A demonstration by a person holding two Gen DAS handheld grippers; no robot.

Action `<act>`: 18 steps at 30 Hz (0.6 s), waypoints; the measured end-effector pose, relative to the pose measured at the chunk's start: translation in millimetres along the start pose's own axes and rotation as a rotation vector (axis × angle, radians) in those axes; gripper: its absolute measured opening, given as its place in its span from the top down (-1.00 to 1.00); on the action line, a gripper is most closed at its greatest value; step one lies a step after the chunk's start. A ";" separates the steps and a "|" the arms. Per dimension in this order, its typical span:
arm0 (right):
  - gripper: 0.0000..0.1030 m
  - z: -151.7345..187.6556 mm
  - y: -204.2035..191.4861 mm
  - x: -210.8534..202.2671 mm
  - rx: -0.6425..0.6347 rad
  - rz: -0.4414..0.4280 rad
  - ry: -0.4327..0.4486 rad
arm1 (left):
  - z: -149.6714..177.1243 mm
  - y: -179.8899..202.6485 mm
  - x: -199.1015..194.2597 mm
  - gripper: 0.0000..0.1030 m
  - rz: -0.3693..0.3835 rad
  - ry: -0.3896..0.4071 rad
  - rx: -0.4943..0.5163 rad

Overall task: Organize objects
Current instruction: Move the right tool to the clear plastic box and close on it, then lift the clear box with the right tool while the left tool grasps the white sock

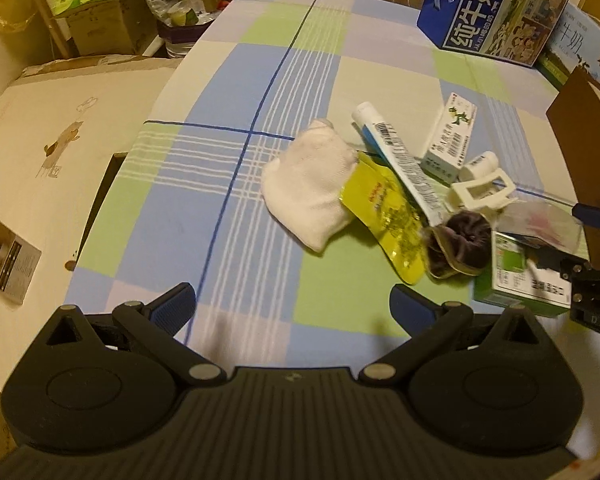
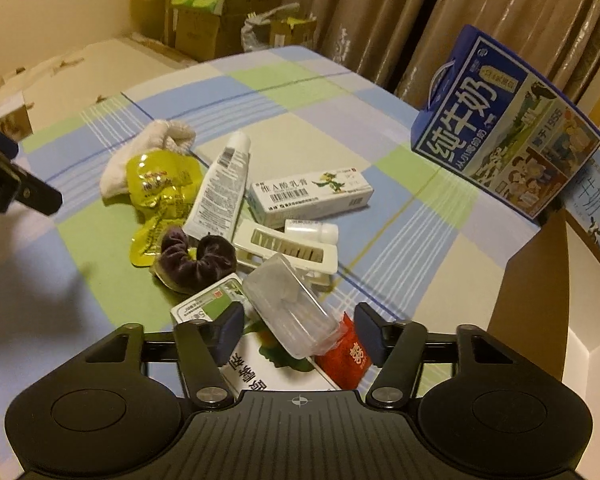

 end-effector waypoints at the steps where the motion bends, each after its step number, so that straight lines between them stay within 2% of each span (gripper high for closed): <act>1: 0.01 0.6 0.1 2.2 -0.009 0.006 -0.007 | -0.9 -1.0 3.0 -0.98 0.002 -0.004 0.005; 5: 0.21 0.2 0.7 5.3 -0.042 0.017 -0.002 | -4.4 -2.1 14.9 -0.98 0.012 -0.011 0.050; 7: 0.42 -1.4 2.0 5.2 -0.050 0.020 0.010 | -6.5 -2.0 19.8 -0.98 0.014 -0.010 0.079; 9: 0.46 -3.2 7.0 4.5 -0.027 0.036 0.018 | -8.8 -1.9 23.6 -0.98 0.023 -0.007 0.095; 12: 0.47 -8.7 20.0 0.4 0.083 0.033 0.037 | -14.4 -1.3 28.1 -0.98 0.041 0.006 0.114; 18: 0.47 -24.0 58.2 -18.5 0.396 0.038 0.086 | -25.3 0.5 39.4 -0.98 0.036 0.043 0.201</act>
Point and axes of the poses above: each gripper's, at about its wrist camera, not at the fingertips, and x roughly the way its jaws point, y to its right, z to its underside, the point moved 10 cm from there along x, roughly the way its jaws point, and after that the axes turned 8 degrees about y, right-handed, at the moved point
